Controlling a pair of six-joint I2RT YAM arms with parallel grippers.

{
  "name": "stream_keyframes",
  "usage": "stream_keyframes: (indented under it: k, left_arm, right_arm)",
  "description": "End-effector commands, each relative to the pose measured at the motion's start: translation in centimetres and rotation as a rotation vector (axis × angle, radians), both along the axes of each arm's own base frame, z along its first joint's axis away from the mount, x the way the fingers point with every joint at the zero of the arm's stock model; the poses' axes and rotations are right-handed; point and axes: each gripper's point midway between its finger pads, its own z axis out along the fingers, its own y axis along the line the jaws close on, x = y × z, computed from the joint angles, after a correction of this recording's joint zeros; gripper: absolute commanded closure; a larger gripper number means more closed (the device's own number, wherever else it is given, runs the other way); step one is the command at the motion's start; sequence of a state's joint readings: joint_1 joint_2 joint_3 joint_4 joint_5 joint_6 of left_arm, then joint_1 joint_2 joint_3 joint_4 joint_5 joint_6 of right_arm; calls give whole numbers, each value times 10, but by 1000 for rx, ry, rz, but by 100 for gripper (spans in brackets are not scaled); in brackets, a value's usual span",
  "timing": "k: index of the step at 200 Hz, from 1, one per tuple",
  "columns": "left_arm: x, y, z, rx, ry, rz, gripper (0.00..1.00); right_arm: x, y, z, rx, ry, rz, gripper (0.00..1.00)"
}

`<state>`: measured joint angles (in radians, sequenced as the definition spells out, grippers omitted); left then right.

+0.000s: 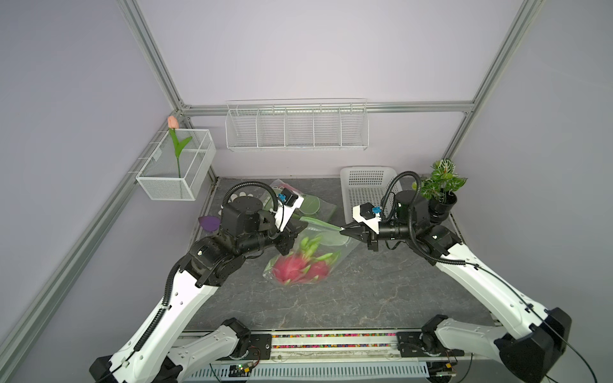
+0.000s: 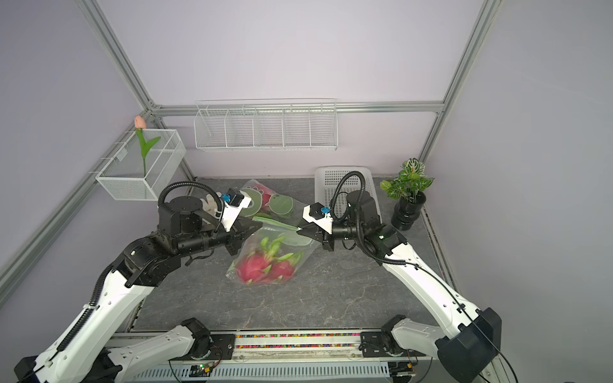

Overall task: Open the zip-top bag and take out the dragon fruit
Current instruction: Unzip the zipper on the zipper food storage bag.

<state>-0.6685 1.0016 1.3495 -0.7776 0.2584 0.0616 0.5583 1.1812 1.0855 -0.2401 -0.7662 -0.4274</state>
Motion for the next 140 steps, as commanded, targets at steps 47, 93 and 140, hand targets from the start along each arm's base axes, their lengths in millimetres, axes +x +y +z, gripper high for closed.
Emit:
stream_keyframes:
  k: [47,93,140]
  left_arm:
    - [23,69,53,4,-153,373,100]
    - [24,79,56,-1,-167,424,100]
    - [23,80,56,-5,-171,428,100]
  right_arm:
    - [14,-29,-35,-32,78,-123,93]
    - [16,-33,-43,-34,94,-134,93]
    - [22,-38,-49,-28,113,-160,93]
